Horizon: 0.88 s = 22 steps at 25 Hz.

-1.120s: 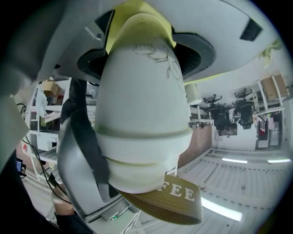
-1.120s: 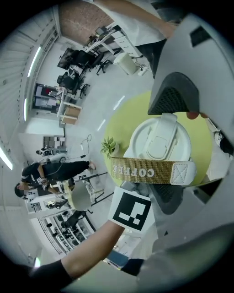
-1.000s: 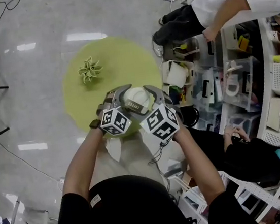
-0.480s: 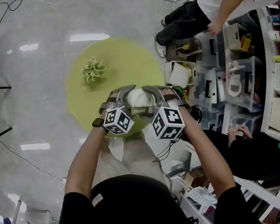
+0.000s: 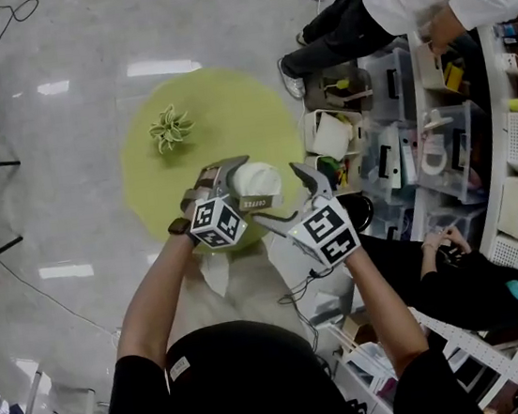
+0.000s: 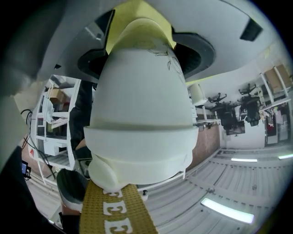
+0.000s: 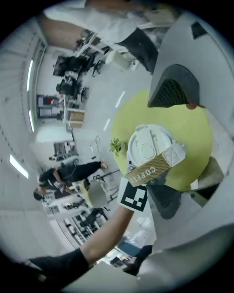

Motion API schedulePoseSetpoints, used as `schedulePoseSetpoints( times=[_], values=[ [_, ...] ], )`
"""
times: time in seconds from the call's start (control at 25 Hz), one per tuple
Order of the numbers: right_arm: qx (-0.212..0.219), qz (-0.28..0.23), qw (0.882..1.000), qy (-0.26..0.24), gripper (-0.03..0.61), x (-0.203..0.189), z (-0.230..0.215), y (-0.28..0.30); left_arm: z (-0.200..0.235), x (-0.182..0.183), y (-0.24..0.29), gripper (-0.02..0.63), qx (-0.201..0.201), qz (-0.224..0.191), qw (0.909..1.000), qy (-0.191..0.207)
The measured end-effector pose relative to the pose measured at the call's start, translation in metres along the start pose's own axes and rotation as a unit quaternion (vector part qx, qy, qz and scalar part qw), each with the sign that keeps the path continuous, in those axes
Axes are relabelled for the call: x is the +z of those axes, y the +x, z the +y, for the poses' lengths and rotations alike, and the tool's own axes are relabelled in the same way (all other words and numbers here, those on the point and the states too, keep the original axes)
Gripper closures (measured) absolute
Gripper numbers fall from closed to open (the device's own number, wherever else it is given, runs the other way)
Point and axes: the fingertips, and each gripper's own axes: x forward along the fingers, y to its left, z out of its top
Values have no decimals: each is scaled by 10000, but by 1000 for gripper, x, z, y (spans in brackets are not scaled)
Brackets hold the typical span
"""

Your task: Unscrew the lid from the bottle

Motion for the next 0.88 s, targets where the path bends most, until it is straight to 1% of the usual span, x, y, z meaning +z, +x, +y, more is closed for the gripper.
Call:
schedulePoseSetpoints(
  times=[0.08,0.12,0.16,0.24,0.28,0.32,0.36,0.44,0.48,0.6,0.68,0.76,0.88],
  values=[
    [-176,-113,9967,783,61,-6,-3,-2,-1,-1,1,206,18,89,9999,67],
    [-196,-168,9928,1171,61,-10,-3,-2,-3,-1,2,206,29,151,9998,146],
    [-164,-254,9868,1591,61,-11,-2,-2,-5,1,2,206,53,209,9994,254],
    [-3,-532,9684,2435,63,-7,1,-7,-9,5,-1,206,173,246,9985,457],
    [90,-678,9590,2750,63,-1,4,-12,-10,8,-5,206,252,259,9979,531],
    [170,-794,9526,2932,64,5,7,-17,-9,10,-11,206,340,332,9968,649],
    [232,-872,9499,2993,64,10,10,-22,-7,12,-18,206,441,472,9943,852],
    [300,-937,9510,2932,64,16,16,-30,-6,15,-33,206,599,784,9865,1307],
    [313,-935,9526,2879,64,17,19,-32,-6,16,-40,206,620,884,9834,1458],
    [350,-847,9560,2788,66,19,27,-26,-7,16,-60,206,611,1052,9775,1722],
    [380,-791,9570,2765,74,22,34,-20,-4,16,-69,206,669,1145,9755,1755],
    [360,-736,9599,2681,89,26,42,-13,-2,17,-75,206,724,1166,9769,1639],
    [265,-549,9700,2353,129,26,53,-6,-5,14,-80,206,735,1174,9776,1587]
  ],
)
